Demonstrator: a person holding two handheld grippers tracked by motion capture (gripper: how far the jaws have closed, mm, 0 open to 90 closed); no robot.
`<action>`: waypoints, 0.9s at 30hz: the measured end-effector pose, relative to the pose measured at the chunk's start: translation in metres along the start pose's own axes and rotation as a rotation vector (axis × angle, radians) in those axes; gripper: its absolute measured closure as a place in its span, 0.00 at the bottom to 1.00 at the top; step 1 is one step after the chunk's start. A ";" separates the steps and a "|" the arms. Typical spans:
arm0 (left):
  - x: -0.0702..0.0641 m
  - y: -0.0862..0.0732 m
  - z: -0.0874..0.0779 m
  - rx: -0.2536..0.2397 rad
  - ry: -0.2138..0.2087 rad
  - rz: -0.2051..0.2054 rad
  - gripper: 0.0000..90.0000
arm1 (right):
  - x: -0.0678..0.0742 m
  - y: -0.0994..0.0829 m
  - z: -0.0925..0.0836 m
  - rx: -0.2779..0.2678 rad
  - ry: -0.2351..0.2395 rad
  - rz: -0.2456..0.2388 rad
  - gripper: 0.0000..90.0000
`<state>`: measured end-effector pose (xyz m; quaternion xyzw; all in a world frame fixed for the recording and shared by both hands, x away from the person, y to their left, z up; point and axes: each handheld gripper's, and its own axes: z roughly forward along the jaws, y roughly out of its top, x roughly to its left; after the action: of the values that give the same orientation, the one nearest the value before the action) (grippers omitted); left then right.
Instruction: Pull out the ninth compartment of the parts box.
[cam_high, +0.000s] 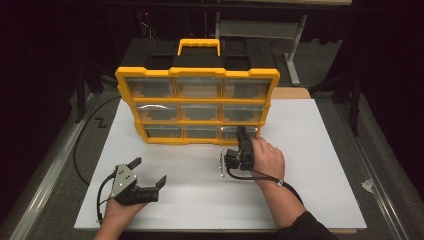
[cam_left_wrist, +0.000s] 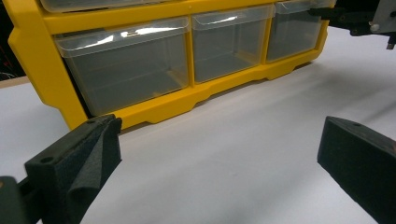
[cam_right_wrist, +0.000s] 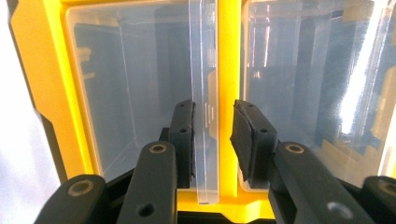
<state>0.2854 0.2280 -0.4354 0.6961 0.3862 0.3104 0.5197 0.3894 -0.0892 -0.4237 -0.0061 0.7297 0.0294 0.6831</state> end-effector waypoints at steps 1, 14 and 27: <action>0.000 0.000 0.000 -0.001 0.001 -0.001 0.00 | -0.001 0.000 -0.001 -0.003 0.000 -0.010 0.80; 0.001 0.000 -0.001 -0.005 0.002 -0.004 0.00 | -0.002 0.000 -0.010 -0.008 0.040 -0.012 0.89; 0.001 0.001 -0.001 -0.006 0.000 -0.004 0.00 | -0.002 -0.003 -0.025 -0.016 0.049 -0.019 0.88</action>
<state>0.2848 0.2293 -0.4341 0.6938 0.3867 0.3107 0.5221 0.3652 -0.0936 -0.4199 -0.0192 0.7459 0.0288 0.6651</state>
